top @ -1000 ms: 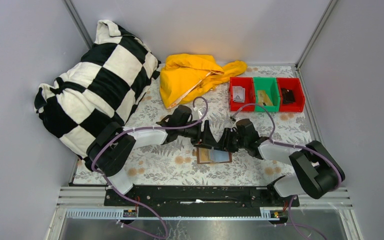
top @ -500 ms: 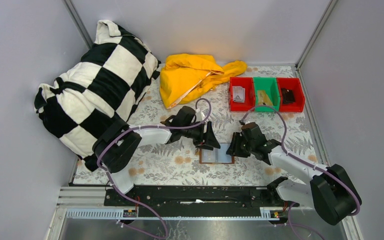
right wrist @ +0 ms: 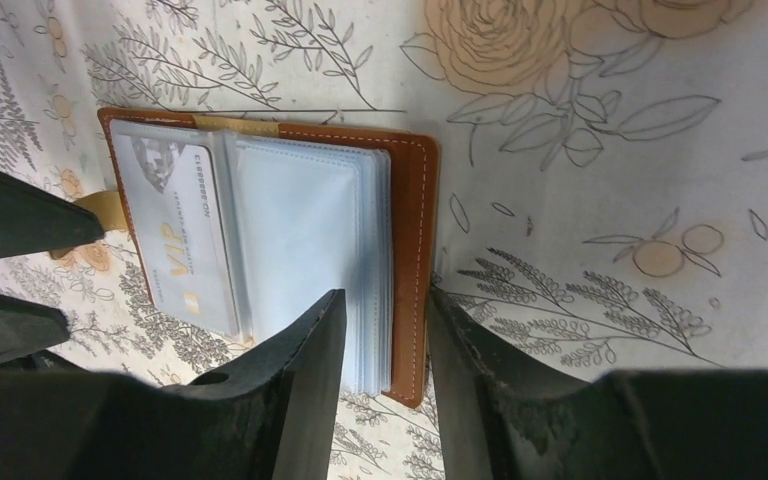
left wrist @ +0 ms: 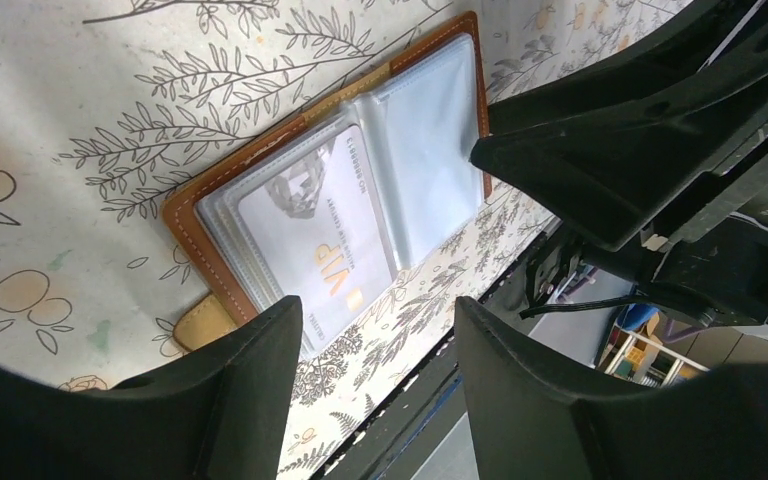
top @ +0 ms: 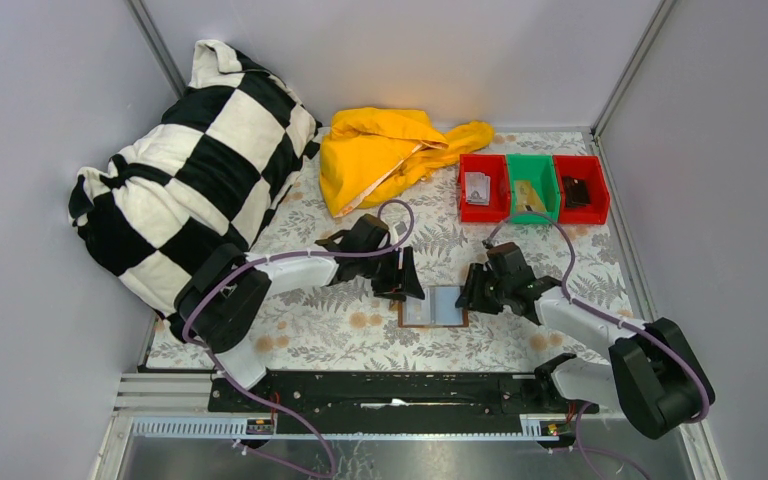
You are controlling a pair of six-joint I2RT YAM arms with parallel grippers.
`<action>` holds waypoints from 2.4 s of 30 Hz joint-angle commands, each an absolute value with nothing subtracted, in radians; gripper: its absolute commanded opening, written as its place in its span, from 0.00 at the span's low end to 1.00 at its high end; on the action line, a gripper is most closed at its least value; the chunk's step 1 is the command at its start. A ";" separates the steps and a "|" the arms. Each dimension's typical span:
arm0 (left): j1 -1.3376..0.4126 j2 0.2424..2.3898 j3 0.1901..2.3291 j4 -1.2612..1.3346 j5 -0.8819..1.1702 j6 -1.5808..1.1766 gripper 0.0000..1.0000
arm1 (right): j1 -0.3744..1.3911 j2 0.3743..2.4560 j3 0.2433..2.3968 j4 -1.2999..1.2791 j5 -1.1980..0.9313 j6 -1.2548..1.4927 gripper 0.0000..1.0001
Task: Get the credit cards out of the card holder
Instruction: Remove the credit card from the card holder.
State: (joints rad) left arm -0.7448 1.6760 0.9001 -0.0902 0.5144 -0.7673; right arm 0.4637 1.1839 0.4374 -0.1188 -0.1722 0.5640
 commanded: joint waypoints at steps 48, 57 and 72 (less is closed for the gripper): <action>-0.742 1.644 0.882 -0.225 0.317 -0.720 0.62 | 0.460 1.347 0.331 0.252 -0.386 0.692 0.34; -0.741 1.587 0.893 -0.309 0.240 -0.683 0.62 | 0.459 1.333 0.312 0.240 -0.372 0.689 0.33; -0.740 1.623 0.846 -0.207 0.352 -0.713 0.60 | 0.459 1.354 0.327 0.250 -0.385 0.689 0.33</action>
State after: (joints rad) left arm -0.7403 1.6184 0.8619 -0.2775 0.2913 -0.7067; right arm 0.4587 1.3342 0.3389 0.2989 -0.3962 0.7029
